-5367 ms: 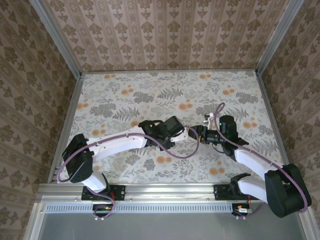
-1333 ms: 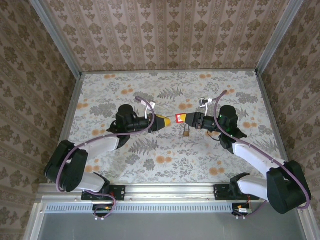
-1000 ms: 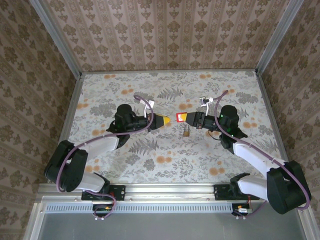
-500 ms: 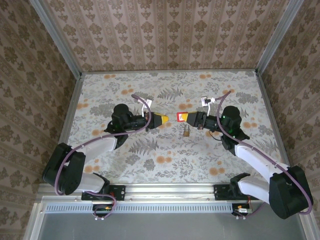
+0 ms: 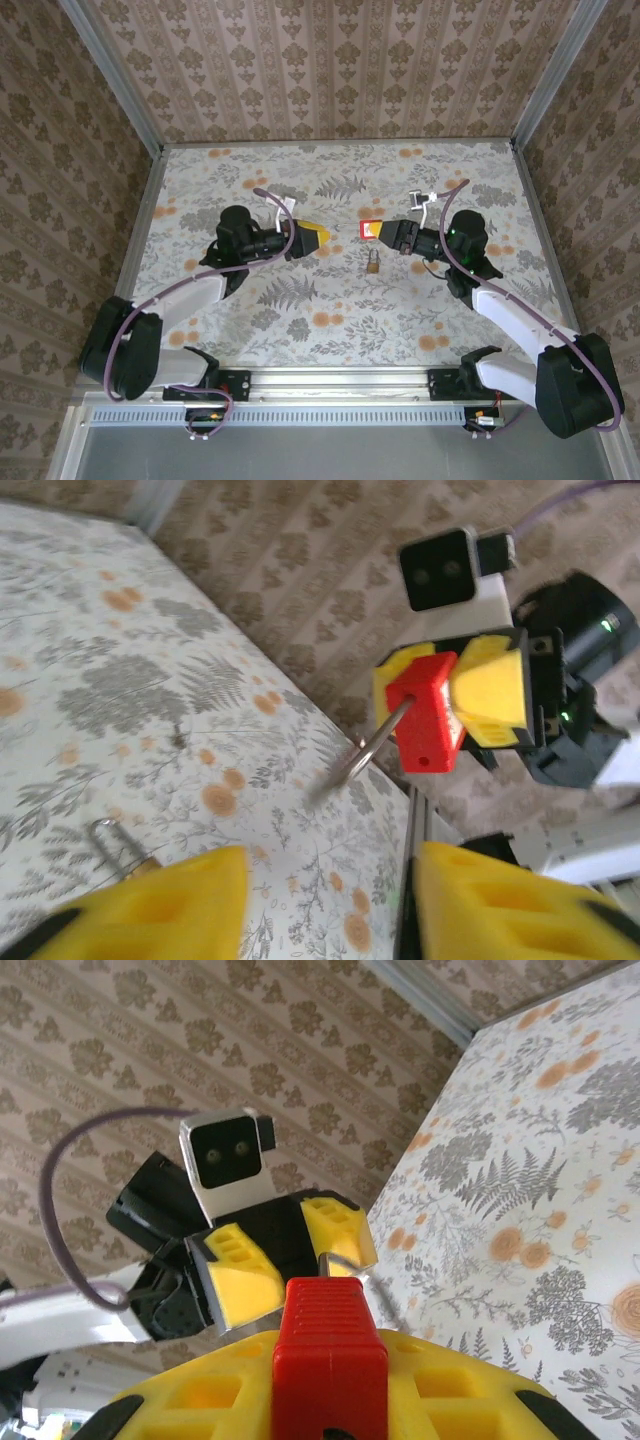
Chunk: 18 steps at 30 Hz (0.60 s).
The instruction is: Unlock with the key
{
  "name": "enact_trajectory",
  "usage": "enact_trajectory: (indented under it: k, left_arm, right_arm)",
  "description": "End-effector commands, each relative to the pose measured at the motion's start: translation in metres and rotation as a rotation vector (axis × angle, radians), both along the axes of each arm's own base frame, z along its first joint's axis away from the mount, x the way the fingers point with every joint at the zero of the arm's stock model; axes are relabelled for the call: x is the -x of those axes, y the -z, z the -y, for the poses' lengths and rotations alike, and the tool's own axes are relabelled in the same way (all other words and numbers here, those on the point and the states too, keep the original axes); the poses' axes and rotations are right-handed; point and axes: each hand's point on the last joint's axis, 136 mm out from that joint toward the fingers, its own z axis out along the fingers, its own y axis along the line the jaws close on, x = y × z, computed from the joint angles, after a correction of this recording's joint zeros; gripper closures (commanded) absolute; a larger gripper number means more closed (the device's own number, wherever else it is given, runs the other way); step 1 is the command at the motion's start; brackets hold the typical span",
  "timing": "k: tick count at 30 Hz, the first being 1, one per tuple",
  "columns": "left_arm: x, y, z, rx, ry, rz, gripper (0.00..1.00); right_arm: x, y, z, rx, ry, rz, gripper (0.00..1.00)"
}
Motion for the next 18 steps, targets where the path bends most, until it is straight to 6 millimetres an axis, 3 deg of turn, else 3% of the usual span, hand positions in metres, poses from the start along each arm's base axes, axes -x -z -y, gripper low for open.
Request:
enact_trajectory:
  k: [1,8,14,18]
  left_arm:
    - [-0.006,0.009,-0.012,-0.141,-0.101,0.07,0.36]
    - [0.002,-0.001,-0.024,-0.546,-0.319,0.409,0.24]
    - [0.022,-0.018,-0.001,-0.754,-0.369,0.831,0.08]
    - [0.029,-0.011,0.017,-0.868,-0.318,0.996,0.04]
  right_arm:
    - [0.001,-0.003,0.001,-0.003,0.008,-0.003,0.92]
    - [0.001,0.009,-0.006,0.038,0.011,-0.057,0.92]
    - [0.0,0.026,-0.015,0.069,0.016,-0.146,0.92]
    - [0.004,0.032,-0.018,0.086,0.008,-0.176,0.93]
